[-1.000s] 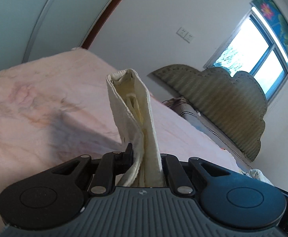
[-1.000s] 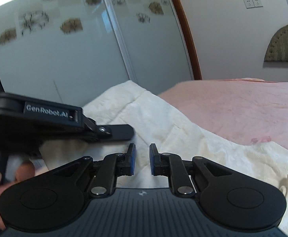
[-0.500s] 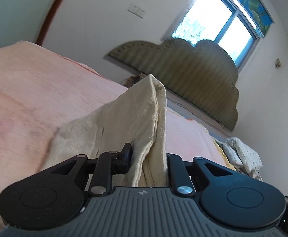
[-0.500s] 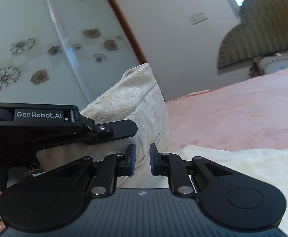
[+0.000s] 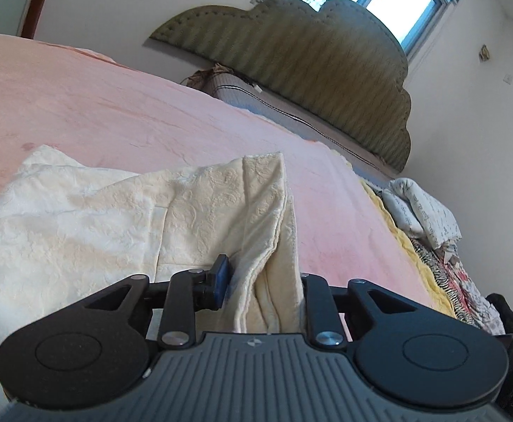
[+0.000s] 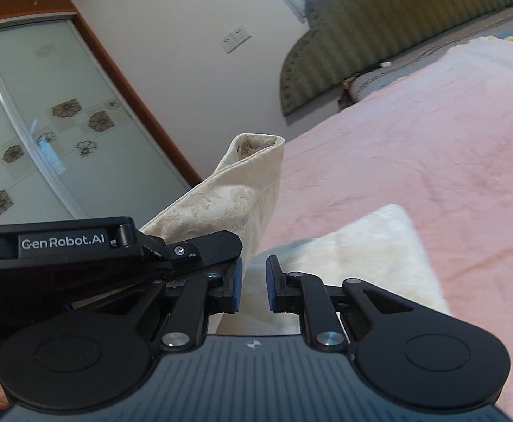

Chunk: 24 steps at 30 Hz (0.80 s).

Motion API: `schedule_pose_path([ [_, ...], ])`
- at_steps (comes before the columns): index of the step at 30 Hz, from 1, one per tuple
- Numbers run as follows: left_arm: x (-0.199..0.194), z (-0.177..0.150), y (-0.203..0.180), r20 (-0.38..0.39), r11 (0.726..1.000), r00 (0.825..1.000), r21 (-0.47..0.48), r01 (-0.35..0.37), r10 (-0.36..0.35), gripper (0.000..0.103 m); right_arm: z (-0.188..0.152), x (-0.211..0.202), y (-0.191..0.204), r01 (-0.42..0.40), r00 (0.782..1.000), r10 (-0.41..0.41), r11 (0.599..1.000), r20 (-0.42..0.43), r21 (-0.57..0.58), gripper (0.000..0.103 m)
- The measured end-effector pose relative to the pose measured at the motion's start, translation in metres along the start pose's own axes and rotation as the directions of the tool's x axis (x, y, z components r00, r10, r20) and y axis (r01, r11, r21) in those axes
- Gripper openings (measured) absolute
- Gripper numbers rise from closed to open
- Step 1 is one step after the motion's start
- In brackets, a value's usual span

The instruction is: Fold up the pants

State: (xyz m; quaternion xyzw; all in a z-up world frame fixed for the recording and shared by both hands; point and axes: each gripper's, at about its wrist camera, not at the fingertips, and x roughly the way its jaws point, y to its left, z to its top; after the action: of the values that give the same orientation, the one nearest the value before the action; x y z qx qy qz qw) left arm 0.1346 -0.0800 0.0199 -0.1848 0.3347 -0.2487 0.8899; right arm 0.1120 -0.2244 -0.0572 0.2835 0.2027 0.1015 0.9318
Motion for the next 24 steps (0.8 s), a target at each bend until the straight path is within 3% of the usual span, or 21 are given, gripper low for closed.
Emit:
schedule_pose_path([
  [10, 0.040, -0.015, -0.025, -0.057, 0.998, 0.998, 0.061, 0.029, -0.025, 0.030, -0.001, -0.010, -0.035, 0.084, 0.996, -0.085, 0.995, 0.024, 0.051, 0.014],
  [14, 0.057, -0.019, -0.026, -0.129, 0.997, 0.990, 0.050, 0.065, -0.058, 0.047, -0.004, -0.010, -0.052, 0.113, 0.993, -0.115, 0.989, 0.021, 0.093, 0.014],
  [16, 0.054, -0.018, -0.024, -0.142, 0.993, 0.984, 0.034, 0.110, -0.104, 0.050, -0.006, -0.012, -0.061, 0.127, 0.991, -0.131, 0.985, 0.026, 0.119, 0.016],
  [18, 0.041, -0.013, -0.028, -0.109, 0.986, 0.983, 0.059, 0.155, -0.148, 0.062, -0.008, -0.019, -0.067, 0.171, 0.984, -0.176, 0.978, 0.033, 0.123, 0.017],
  [21, 0.012, 0.000, -0.027, 0.007, 0.980, 0.986, 0.111, 0.168, -0.169, 0.077, -0.007, -0.035, -0.078, 0.242, 0.965, -0.253, 0.960, 0.065, 0.137, 0.017],
  [24, -0.007, 0.017, -0.011, 0.091, 0.989, 0.991, 0.123, 0.088, -0.099, 0.086, -0.004, -0.054, -0.084, 0.297, 0.939, -0.318, 0.942, 0.130, 0.158, 0.017],
])
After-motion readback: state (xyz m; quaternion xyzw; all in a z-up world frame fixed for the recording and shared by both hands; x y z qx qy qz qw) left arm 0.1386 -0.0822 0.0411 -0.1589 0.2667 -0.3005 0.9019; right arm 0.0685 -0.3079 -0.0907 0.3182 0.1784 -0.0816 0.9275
